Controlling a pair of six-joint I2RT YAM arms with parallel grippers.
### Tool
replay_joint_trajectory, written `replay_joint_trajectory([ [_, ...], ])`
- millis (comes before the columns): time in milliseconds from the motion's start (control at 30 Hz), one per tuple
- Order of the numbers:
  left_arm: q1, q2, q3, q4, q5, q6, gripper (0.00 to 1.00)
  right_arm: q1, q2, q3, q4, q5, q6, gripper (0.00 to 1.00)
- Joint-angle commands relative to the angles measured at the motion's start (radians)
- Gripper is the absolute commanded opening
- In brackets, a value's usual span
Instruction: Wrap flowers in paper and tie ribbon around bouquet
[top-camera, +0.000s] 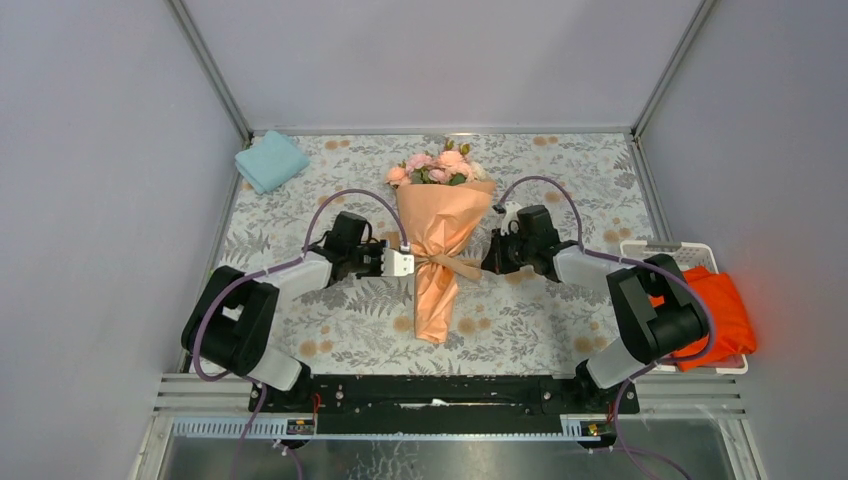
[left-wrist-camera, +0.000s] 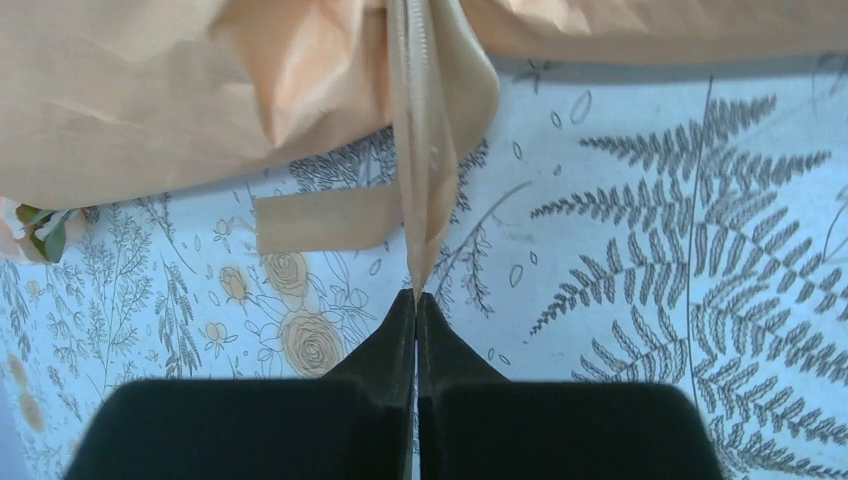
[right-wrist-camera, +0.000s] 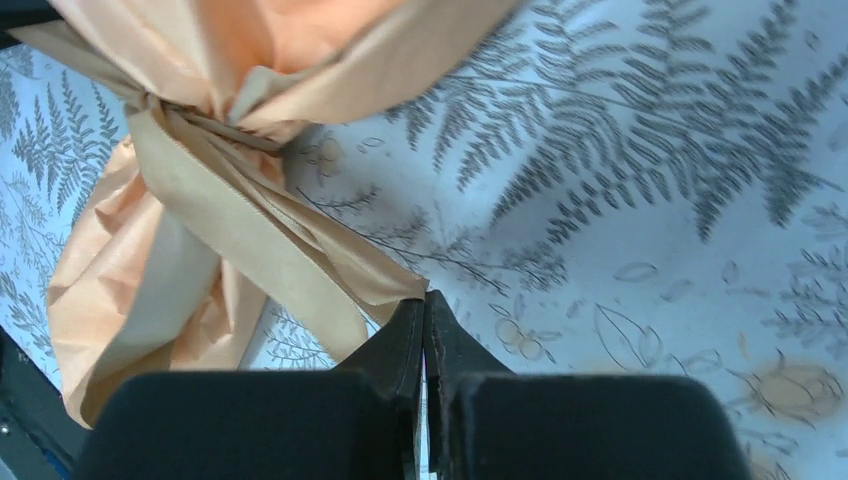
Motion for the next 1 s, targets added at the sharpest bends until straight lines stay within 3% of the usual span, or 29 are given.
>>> replay_joint_trajectory([
  [0, 0.044, 0.014, -0.04, 0.01, -0.012, 0.152, 0.0, -0.075, -0.046, -0.037, -0.043, 0.022, 0.049, 0.0],
  [333, 0.077, 0.01, -0.056, 0.005, -0.007, 0.184, 0.0, -0.151, -0.021, -0.054, -0.062, 0.085, 0.147, 0.0],
  [967, 0.094, -0.008, -0.083, 0.002, 0.007, 0.186, 0.0, -0.19, 0.06, -0.031, -0.081, 0.102, 0.179, 0.0],
])
